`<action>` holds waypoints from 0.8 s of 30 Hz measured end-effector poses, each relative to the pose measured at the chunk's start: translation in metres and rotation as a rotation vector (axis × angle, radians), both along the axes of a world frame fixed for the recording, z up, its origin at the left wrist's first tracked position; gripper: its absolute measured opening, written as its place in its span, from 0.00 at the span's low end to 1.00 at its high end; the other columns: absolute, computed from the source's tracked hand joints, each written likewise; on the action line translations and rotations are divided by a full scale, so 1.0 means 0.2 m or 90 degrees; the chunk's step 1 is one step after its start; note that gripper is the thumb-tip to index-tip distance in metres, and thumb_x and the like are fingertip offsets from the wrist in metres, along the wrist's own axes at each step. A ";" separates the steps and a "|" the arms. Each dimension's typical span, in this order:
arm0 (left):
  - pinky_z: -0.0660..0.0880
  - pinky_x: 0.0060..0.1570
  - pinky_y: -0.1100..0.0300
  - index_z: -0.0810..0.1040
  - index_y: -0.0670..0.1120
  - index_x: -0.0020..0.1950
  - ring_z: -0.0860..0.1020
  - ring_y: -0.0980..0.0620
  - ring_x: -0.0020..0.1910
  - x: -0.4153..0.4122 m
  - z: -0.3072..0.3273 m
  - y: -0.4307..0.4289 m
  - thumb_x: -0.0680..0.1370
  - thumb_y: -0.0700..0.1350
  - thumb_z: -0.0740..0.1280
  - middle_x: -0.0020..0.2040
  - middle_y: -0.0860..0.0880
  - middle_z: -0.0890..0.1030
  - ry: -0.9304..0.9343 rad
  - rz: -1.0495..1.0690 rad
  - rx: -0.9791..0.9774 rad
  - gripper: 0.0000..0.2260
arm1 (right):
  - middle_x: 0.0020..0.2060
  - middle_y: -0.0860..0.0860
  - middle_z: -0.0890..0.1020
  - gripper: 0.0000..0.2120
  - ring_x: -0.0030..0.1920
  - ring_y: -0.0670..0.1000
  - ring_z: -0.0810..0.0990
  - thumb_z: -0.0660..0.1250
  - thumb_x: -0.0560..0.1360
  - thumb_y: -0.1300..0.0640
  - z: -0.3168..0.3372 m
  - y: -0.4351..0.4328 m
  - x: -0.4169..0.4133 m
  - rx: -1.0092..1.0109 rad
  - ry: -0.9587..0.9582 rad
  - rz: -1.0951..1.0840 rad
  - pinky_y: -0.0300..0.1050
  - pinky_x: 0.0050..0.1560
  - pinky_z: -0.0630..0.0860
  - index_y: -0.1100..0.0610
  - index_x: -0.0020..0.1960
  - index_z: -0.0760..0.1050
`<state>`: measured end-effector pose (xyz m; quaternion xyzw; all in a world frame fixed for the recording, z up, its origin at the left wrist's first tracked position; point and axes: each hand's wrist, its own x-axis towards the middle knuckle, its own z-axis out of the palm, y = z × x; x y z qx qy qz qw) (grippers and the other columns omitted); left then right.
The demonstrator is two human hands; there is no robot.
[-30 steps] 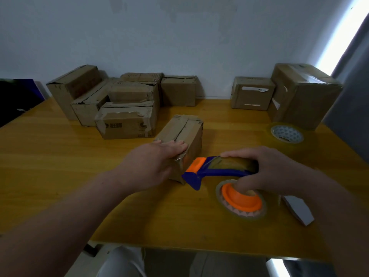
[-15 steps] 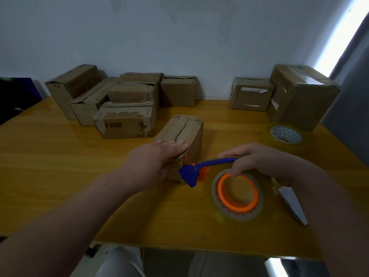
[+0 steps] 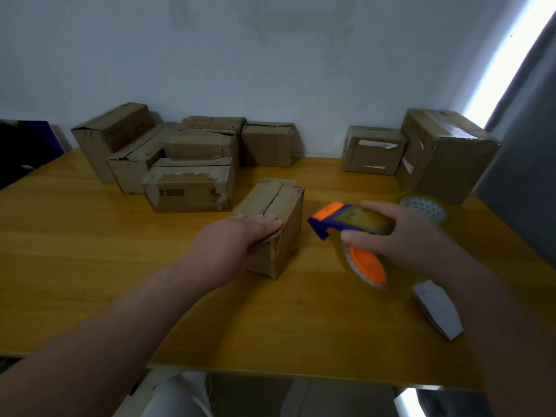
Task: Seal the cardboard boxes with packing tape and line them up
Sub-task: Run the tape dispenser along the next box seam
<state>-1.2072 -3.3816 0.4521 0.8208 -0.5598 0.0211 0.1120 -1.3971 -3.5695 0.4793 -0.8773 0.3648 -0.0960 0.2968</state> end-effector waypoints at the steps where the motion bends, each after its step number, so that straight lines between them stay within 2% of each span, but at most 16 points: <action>1: 0.57 0.70 0.60 0.59 0.61 0.74 0.61 0.54 0.74 0.00 0.00 0.01 0.80 0.40 0.61 0.74 0.60 0.63 0.003 -0.004 -0.012 0.27 | 0.60 0.50 0.73 0.31 0.56 0.52 0.74 0.66 0.72 0.37 -0.03 -0.01 0.02 -0.018 -0.026 -0.009 0.50 0.53 0.75 0.41 0.73 0.63; 4: 0.67 0.67 0.56 0.68 0.59 0.71 0.68 0.52 0.69 0.00 0.00 0.02 0.80 0.41 0.63 0.71 0.56 0.70 -0.013 0.010 -0.062 0.22 | 0.54 0.56 0.74 0.27 0.51 0.54 0.75 0.62 0.79 0.48 -0.13 -0.01 0.09 -0.139 -0.015 -0.008 0.48 0.50 0.72 0.42 0.76 0.58; 7: 0.71 0.61 0.56 0.74 0.55 0.68 0.74 0.51 0.63 0.01 0.01 0.00 0.78 0.39 0.65 0.65 0.53 0.76 -0.035 0.033 -0.080 0.20 | 0.56 0.56 0.73 0.30 0.56 0.55 0.73 0.64 0.78 0.52 -0.18 0.03 0.15 -0.227 0.027 -0.045 0.51 0.57 0.71 0.42 0.76 0.56; 12: 0.74 0.58 0.55 0.76 0.54 0.64 0.76 0.51 0.59 0.02 0.20 -0.02 0.79 0.41 0.64 0.60 0.52 0.79 -0.047 0.060 -0.127 0.15 | 0.63 0.52 0.72 0.34 0.63 0.54 0.72 0.67 0.76 0.51 -0.28 0.06 0.20 -0.297 0.166 -0.037 0.51 0.62 0.71 0.44 0.76 0.54; 16: 0.73 0.53 0.60 0.79 0.53 0.60 0.77 0.54 0.54 0.02 0.43 -0.03 0.80 0.43 0.61 0.55 0.54 0.81 -0.056 0.035 -0.124 0.12 | 0.64 0.51 0.71 0.33 0.65 0.54 0.67 0.67 0.75 0.44 -0.25 0.06 0.19 -0.317 0.143 -0.045 0.49 0.63 0.69 0.44 0.75 0.58; 18: 0.72 0.52 0.62 0.80 0.53 0.58 0.76 0.56 0.52 0.03 0.51 -0.04 0.80 0.43 0.62 0.55 0.55 0.81 -0.058 0.002 -0.060 0.11 | 0.64 0.51 0.71 0.30 0.65 0.54 0.67 0.66 0.75 0.43 -0.19 0.07 0.20 -0.274 0.032 -0.035 0.49 0.63 0.67 0.45 0.75 0.62; 21: 0.67 0.49 0.69 0.82 0.50 0.56 0.74 0.61 0.48 0.00 0.58 -0.09 0.80 0.43 0.63 0.53 0.55 0.81 -0.030 -0.063 0.048 0.10 | 0.61 0.48 0.75 0.25 0.64 0.50 0.71 0.67 0.76 0.50 -0.09 0.13 0.22 -0.124 -0.171 0.048 0.45 0.60 0.67 0.48 0.72 0.67; 24: 0.70 0.50 0.67 0.82 0.50 0.57 0.78 0.58 0.51 -0.03 0.53 -0.14 0.79 0.44 0.65 0.52 0.54 0.82 -0.040 -0.081 0.092 0.09 | 0.57 0.43 0.77 0.20 0.61 0.44 0.75 0.66 0.78 0.55 -0.03 0.20 0.23 0.102 -0.235 0.134 0.35 0.53 0.69 0.47 0.68 0.71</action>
